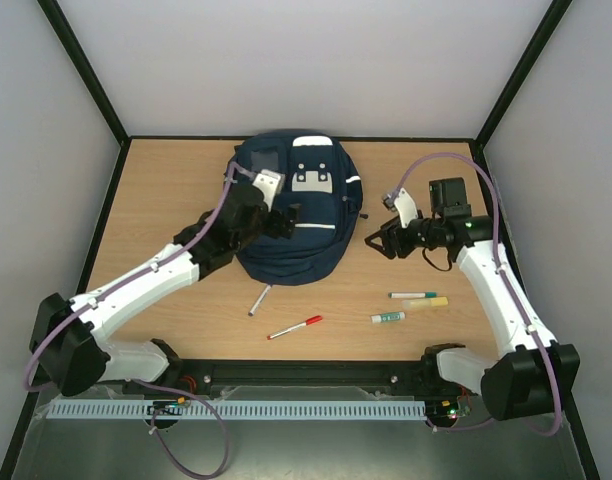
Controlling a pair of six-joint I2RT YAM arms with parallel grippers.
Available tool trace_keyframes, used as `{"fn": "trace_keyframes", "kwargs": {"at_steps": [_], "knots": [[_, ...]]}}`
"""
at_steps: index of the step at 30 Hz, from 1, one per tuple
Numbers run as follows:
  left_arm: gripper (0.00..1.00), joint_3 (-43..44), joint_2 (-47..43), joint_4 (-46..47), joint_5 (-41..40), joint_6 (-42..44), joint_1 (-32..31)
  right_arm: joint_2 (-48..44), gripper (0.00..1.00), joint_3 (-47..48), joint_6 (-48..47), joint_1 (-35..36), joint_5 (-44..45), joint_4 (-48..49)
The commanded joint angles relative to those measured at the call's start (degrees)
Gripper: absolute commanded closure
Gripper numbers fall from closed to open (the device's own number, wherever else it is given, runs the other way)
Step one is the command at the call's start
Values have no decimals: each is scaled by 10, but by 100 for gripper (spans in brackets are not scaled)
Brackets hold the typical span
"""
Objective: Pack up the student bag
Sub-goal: Zip the student bag at the center of the board, then pick up the stationery from the center of the board.
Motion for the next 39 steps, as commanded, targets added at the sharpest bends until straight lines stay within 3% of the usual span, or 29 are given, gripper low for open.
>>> {"fn": "trace_keyframes", "kwargs": {"at_steps": [1,3,7,10,17,22,30,39], "knots": [[1,-42,-46,-55,45,-33,80,-42,39,-33,-74,9,-92,-97],[1,-74,-63,-48,92,-53,123,-57,39,-54,-86,28,-101,-96],[1,-127,-74,-53,71,-145,209,-59,40,-82,-91,95,-41,-72],[1,-113,-1,-98,200,-154,271,-49,43,-88,-72,128,30,-20],[1,-139,28,-83,173,-199,263,82,51,13,-44,179,190,69],[1,-142,70,-83,241,-212,262,192,47,98,-64,215,253,97],[1,-230,74,66,228,-318,262,312,43,184,-109,282,262,76],[6,-226,129,139,263,-311,253,350,39,151,-102,315,292,113]]}}
